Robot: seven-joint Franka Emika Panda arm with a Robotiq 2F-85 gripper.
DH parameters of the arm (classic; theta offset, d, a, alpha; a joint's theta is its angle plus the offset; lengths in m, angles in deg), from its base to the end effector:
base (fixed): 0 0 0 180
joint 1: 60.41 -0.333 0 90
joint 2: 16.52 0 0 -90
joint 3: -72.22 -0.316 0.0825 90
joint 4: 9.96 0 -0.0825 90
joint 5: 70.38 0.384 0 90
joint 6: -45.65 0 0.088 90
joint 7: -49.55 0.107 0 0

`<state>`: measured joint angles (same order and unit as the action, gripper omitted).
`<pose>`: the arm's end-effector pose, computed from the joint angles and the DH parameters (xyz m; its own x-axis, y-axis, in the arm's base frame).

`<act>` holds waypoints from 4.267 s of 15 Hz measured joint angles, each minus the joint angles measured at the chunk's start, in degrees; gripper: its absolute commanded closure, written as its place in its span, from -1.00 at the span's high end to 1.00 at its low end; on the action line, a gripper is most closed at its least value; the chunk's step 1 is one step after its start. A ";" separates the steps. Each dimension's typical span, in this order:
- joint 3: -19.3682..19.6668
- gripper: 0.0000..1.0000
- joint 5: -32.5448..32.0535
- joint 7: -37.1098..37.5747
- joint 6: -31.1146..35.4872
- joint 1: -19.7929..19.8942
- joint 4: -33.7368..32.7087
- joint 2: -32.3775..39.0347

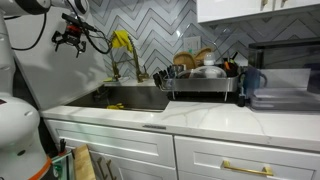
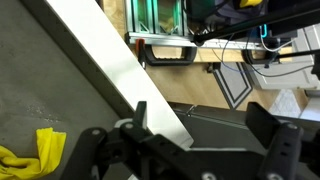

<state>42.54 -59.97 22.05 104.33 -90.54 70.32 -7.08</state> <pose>0.2669 0.4598 0.5933 -0.0963 0.9474 -0.3053 0.8903 -0.0552 -0.4519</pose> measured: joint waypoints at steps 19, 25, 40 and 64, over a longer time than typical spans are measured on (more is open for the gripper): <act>-2.50 1.00 -14.35 -4.47 17.43 -6.88 2.11 2.22; -2.52 1.00 -21.78 -6.91 32.39 -8.08 10.51 1.20; -1.40 1.00 -23.89 -8.81 49.72 -7.09 20.91 3.16; 2.33 1.00 -25.43 5.34 75.38 -5.64 38.26 11.03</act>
<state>44.87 -85.40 27.40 179.71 -96.18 108.58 3.95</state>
